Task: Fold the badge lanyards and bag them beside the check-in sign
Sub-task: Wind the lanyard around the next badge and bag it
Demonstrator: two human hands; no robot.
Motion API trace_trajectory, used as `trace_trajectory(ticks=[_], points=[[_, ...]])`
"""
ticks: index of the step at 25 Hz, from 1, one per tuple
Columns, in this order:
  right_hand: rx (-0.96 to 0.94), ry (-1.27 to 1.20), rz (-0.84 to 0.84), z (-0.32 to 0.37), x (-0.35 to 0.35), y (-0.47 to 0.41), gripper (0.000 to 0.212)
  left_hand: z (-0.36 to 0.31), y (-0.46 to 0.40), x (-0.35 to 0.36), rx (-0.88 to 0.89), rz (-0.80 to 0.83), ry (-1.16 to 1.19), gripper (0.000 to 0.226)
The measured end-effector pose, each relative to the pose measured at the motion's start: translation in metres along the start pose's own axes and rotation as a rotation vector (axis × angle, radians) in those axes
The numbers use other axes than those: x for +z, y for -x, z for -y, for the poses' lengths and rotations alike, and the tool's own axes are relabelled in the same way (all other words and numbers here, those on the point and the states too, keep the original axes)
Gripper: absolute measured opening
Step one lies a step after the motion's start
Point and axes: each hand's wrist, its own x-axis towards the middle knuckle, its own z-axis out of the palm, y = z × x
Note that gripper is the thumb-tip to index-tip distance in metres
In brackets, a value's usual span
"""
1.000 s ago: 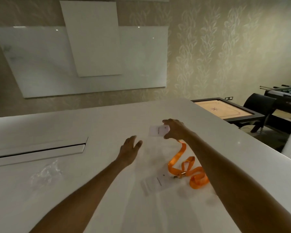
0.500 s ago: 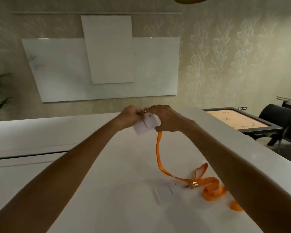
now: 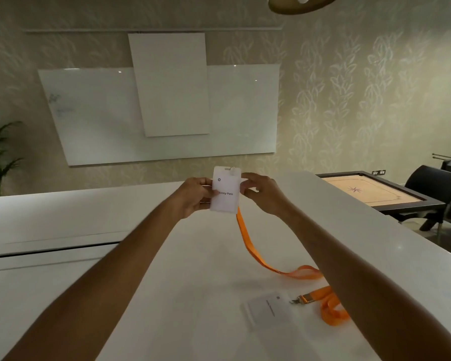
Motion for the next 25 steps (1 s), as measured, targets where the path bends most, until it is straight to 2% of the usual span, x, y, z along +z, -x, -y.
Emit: trace_trajectory(ticks=[3,7,10,14,18,25], points=[[0.067,-0.229,-0.044,-0.007,0.003,0.000,0.031,0.002,-0.005,0.012,0.027,0.037,0.102,0.025],[0.019,-0.570,0.080,0.001,0.004,0.009,0.032,-0.002,-0.006,0.028,0.072,0.055,0.180,0.032],[0.022,-0.746,0.127,0.004,-0.001,0.014,0.035,-0.006,-0.005,0.036,0.095,0.033,0.225,0.028],[0.099,-0.749,0.075,0.003,0.001,0.021,0.036,-0.010,-0.005,0.040,0.117,-0.021,0.227,0.024],[0.192,-0.657,-0.068,-0.001,0.015,0.026,0.012,-0.018,-0.008,0.039,0.135,-0.094,0.252,0.022],[0.261,-0.717,-0.086,-0.008,0.036,0.029,0.015,-0.027,-0.020,0.042,0.164,-0.224,0.309,0.025]])
